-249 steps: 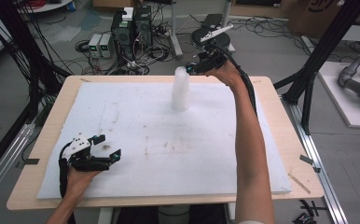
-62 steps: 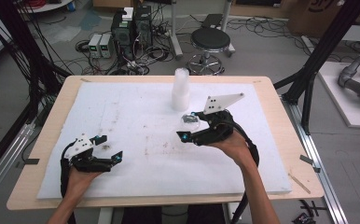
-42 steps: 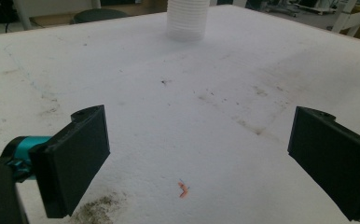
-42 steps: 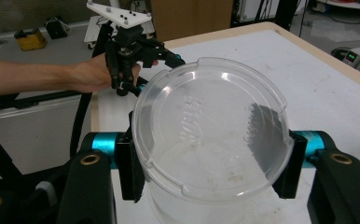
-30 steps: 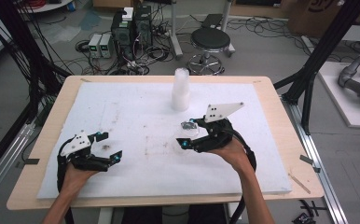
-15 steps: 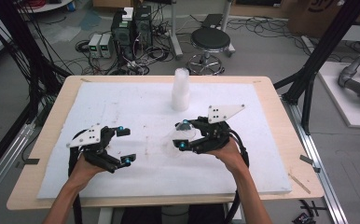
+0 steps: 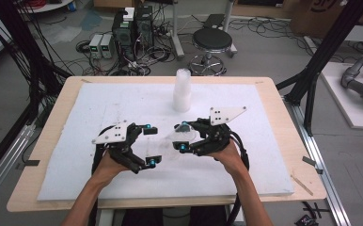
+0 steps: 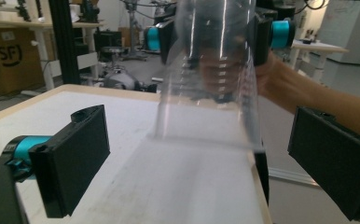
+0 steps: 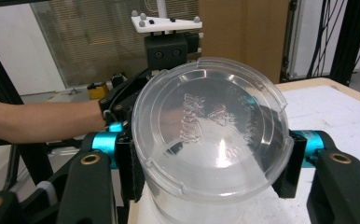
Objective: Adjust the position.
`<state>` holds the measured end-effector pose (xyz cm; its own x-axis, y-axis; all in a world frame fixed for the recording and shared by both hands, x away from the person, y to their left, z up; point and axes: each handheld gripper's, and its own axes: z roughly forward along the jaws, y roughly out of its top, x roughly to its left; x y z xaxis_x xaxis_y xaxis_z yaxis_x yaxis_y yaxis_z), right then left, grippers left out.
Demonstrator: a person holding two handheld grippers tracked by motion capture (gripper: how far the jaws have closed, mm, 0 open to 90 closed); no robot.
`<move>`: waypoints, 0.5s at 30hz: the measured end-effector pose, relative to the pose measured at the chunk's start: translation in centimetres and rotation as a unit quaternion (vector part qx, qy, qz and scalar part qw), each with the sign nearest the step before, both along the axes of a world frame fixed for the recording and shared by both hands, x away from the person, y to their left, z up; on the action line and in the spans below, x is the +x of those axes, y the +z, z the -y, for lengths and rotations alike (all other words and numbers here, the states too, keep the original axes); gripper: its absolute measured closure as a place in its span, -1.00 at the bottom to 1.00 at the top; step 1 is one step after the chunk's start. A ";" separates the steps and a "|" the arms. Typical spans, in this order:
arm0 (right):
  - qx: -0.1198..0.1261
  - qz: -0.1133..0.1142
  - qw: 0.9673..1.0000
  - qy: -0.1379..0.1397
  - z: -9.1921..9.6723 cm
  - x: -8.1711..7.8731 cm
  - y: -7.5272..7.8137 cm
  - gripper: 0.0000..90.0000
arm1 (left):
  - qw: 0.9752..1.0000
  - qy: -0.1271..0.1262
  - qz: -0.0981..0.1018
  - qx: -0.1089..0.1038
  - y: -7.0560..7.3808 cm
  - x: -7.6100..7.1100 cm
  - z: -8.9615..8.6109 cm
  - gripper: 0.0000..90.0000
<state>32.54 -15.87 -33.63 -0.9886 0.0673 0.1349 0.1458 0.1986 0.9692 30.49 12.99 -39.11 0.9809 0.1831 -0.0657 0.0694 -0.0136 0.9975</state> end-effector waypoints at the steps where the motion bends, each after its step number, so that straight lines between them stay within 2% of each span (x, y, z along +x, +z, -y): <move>1: 0.002 -0.001 1.000 0.001 0.0 0.0 0.0 -0.07 | 1.000 -0.002 0.001 0.000 0.1 0.0 0.5 -0.88; 8: 0.005 0.000 1.000 0.004 0.0 0.1 -0.1 -0.07 | 1.000 -0.012 0.000 0.006 0.3 0.3 3.4 -0.88; 12: 0.013 -0.003 1.000 0.008 0.1 0.1 -0.1 -0.07 | 1.000 -0.006 -0.001 0.007 0.2 0.4 3.6 -0.88; 15: 0.018 -0.003 1.000 0.010 0.2 0.1 -0.1 -0.07 | 1.000 -0.010 0.001 0.001 0.2 0.4 3.5 -0.77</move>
<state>32.61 -16.03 -33.68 -0.9889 0.0433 0.1420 0.1473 0.1667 0.9749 30.86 9.46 -38.90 0.9844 0.1638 -0.0637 0.0674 -0.0175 0.9976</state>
